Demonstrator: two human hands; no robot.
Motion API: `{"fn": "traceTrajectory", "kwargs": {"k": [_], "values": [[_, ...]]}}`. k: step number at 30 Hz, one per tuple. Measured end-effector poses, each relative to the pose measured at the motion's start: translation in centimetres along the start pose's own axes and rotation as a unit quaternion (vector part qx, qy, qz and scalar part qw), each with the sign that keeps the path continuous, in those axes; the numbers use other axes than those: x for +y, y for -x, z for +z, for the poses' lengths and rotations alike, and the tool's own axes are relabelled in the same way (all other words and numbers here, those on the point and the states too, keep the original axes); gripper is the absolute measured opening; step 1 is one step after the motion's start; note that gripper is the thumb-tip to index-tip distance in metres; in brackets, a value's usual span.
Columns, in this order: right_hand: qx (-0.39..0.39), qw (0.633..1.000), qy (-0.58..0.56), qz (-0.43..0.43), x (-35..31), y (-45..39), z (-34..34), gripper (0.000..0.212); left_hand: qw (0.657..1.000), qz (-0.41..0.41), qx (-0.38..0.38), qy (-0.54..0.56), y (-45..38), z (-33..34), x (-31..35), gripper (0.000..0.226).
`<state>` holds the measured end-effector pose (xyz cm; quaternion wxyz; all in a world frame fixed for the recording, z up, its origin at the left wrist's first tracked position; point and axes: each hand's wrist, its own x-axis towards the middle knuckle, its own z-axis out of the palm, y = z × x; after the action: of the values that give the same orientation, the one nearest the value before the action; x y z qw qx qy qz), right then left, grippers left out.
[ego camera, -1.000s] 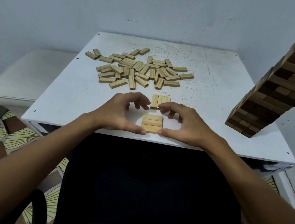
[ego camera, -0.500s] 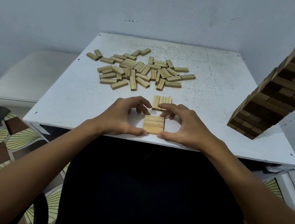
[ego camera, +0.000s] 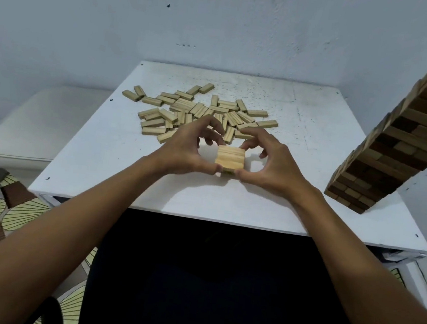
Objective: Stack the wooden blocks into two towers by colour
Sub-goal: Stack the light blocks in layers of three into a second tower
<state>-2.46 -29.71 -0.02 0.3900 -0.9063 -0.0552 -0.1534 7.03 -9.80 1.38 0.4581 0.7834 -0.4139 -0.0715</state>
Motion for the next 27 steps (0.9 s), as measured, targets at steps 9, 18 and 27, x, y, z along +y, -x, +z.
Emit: {"fn": "traceTrajectory", "kwargs": {"k": [9,18,27], "values": [[-0.014,0.997,-0.047,0.052,2.0,-0.8,0.6,0.073,0.999,-0.036,-0.009,0.017,-1.5,1.2,-2.1,0.071],[-0.018,0.998,-0.040,0.054,1.9,-0.7,0.6,0.072,0.999,-0.034,-0.014,0.016,-1.4,1.2,-2.4,0.064],[-0.018,0.996,-0.061,0.057,1.9,-0.7,0.5,0.071,1.000,0.003,-0.001,-0.013,-1.5,0.7,-2.6,0.074]]}}
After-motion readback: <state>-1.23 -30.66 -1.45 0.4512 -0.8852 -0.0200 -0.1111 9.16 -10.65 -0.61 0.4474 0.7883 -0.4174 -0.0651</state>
